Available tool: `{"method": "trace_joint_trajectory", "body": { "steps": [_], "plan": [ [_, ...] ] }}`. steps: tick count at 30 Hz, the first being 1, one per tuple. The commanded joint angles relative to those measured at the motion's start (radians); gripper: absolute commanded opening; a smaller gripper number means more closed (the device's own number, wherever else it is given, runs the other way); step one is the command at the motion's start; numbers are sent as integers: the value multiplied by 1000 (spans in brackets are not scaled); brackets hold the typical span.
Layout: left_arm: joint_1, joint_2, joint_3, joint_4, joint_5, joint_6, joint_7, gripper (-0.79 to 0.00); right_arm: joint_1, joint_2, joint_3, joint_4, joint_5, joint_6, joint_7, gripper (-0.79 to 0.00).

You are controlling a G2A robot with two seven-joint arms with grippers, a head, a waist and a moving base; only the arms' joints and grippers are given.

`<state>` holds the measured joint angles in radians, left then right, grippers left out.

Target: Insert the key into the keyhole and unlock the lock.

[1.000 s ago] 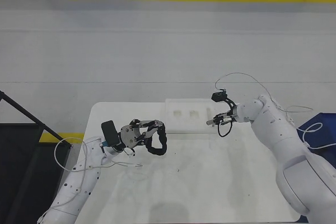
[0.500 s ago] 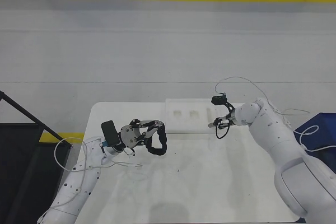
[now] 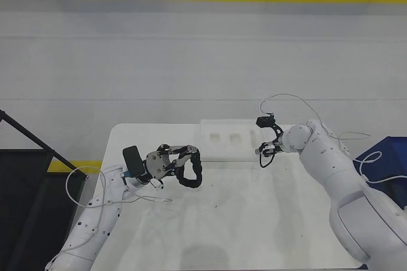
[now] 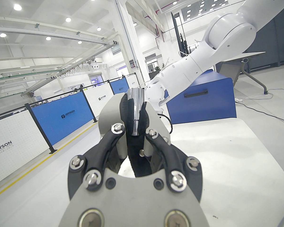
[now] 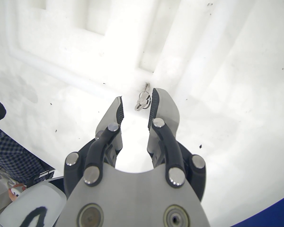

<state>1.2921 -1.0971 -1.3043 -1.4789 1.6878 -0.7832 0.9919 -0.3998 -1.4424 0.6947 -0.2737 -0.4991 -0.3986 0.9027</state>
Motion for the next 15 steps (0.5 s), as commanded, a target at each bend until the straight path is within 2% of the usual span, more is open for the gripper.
{"method": "trace_joint_trajectory", "body": {
  "steps": [1,10,14,15],
  "plan": [
    [0,0,0,0,0,0,0,-785,1,-3,0,5,-1,13,-5,-554],
    [0,0,0,0,0,0,0,-785,1,-17,1,21,-4,48,-16,-668],
    [0,0,0,0,0,0,0,-785,1,-23,3,28,-2,58,-17,-782],
    [0,0,0,0,0,0,0,-785,1,-24,4,31,-2,60,-18,-785]
  ]
}}
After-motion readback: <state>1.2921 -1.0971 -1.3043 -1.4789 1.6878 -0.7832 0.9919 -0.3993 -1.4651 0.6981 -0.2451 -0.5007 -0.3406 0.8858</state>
